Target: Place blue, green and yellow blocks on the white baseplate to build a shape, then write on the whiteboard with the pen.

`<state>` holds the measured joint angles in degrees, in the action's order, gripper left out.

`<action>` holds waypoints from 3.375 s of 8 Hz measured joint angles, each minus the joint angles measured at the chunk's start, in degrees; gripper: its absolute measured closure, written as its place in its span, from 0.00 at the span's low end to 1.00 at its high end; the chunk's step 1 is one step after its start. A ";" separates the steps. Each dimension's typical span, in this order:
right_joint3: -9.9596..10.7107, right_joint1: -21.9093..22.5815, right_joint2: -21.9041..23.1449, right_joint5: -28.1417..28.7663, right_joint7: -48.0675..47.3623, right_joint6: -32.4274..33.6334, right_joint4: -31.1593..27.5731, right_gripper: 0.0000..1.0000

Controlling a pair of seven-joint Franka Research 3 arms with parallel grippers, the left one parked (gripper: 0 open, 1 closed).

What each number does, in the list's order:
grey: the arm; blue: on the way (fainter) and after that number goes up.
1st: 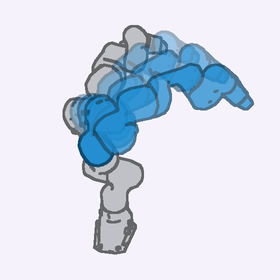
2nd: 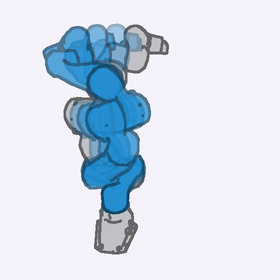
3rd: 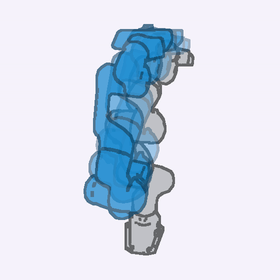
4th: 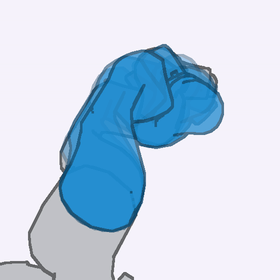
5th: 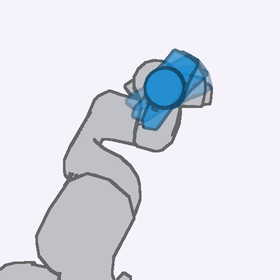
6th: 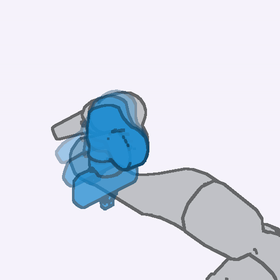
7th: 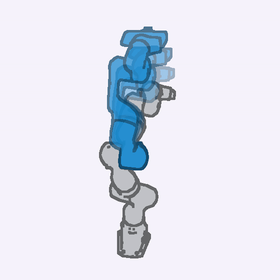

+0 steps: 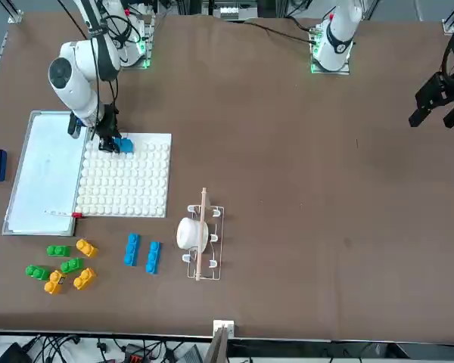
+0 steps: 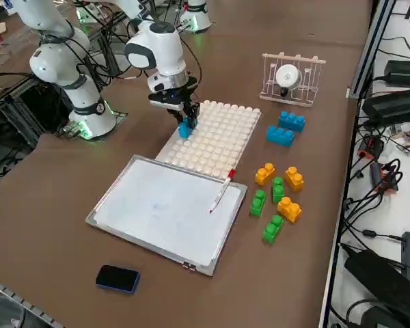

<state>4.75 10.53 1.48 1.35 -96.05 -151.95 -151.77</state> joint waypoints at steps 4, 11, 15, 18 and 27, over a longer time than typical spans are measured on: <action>0.00 0.04 -0.09 -0.03 -0.28 -0.15 0.00 0.59; 0.00 0.02 -0.10 -0.04 -1.29 -0.01 0.05 0.59; 0.00 0.02 -0.09 -0.04 -1.83 2.96 0.71 0.59; 0.00 0.02 -0.09 -0.04 -2.50 3.99 1.14 0.59; 0.00 -0.01 -0.72 -0.04 -3.26 2.04 1.15 0.59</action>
<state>4.75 10.52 0.76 1.32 -99.31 -149.92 -150.62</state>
